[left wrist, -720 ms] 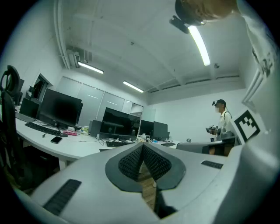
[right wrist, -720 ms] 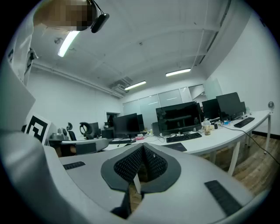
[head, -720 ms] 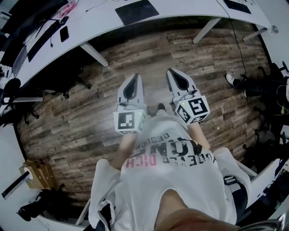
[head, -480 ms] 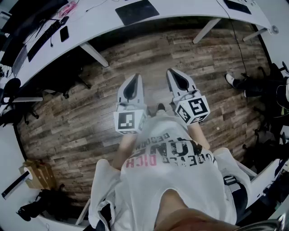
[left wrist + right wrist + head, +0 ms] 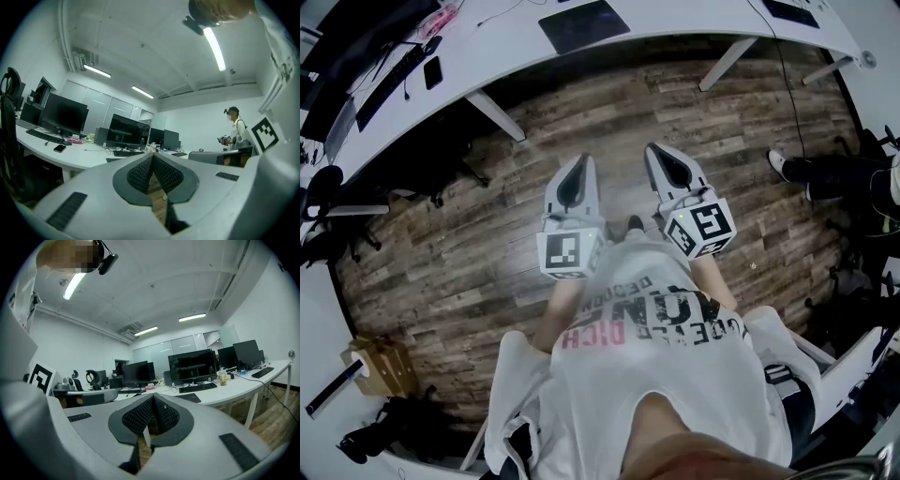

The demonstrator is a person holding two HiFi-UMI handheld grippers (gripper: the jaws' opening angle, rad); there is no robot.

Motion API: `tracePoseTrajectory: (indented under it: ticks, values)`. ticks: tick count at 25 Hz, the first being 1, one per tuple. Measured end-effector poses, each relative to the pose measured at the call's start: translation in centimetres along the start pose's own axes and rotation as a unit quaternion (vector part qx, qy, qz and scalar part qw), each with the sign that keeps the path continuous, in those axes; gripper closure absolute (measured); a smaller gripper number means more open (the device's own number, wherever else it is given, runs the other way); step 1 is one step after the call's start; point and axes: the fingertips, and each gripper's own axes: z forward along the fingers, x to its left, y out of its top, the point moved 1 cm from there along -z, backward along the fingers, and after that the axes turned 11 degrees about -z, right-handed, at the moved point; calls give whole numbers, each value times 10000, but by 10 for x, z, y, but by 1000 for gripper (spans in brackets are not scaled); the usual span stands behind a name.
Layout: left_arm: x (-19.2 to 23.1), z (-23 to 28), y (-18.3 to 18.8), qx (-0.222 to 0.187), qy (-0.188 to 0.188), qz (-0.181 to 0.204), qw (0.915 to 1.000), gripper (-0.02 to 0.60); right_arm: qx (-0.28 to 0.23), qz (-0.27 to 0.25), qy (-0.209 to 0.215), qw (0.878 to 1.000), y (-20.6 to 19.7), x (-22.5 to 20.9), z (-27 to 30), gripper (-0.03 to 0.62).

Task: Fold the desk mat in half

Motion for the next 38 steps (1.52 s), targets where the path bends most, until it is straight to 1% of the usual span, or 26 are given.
tracePoseTrajectory:
  ticks: [2,6,11,15,20,26,32,38]
  values:
    - [2,0,0,15,-26,-27,10000,578,-65,30,24,10000,2,2,2,597]
    - [5,-2,-1,60,-104,-55,9999,578,-357,213,107,9991,8,9,3,597]
    - [14,-3,-1,75,-137,-65,9999,578,-270,150,84,9995,5,17,10,597]
    - [22,-5,2,36,-87,-77,9999,578,-211,94,125,9997,3,22,14,597]
    - [30,9,3,42,-6,-98,9999,578,-150,127,149,9997,-3,14,27,597]
    - [41,44,-6,119,83,-210,9997,578,-10,228,167,9996,-16,-14,52,597]
    - [40,98,4,33,144,-186,9997,578,-54,238,211,9995,-10,-65,83,597]
    - [38,147,15,-105,309,-233,9992,578,-16,259,275,9993,-7,-112,104,597]
